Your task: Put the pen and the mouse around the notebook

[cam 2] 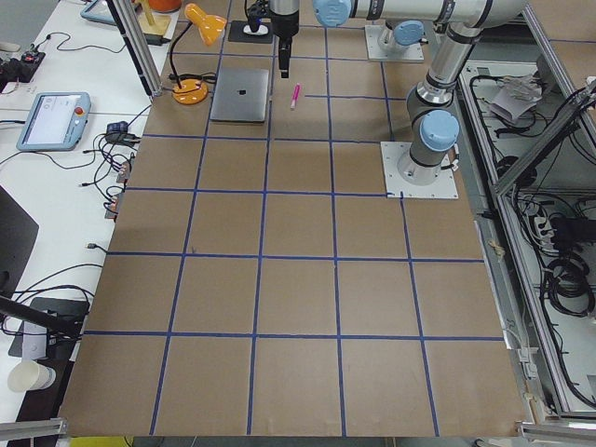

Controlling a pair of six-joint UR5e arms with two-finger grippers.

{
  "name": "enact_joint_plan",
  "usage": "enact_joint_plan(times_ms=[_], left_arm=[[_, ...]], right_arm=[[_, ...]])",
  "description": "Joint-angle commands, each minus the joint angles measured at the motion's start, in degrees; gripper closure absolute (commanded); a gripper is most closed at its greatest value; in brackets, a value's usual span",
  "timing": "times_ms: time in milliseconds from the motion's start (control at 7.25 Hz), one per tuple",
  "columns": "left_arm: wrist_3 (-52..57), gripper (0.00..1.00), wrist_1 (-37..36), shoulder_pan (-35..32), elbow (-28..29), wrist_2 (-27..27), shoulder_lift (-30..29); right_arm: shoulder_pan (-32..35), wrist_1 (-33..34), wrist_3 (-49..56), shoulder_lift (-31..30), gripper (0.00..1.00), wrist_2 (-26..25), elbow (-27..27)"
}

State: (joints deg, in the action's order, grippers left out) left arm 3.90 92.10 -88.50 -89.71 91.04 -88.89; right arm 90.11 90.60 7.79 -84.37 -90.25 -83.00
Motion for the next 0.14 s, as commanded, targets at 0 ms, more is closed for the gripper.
enact_joint_plan(times_ms=[0], left_arm=[[-0.8,0.00,-0.2,0.3,0.3,-0.2,0.1]], right_arm=[[0.4,0.0,-0.1,0.5,0.00,-0.5,0.1]])
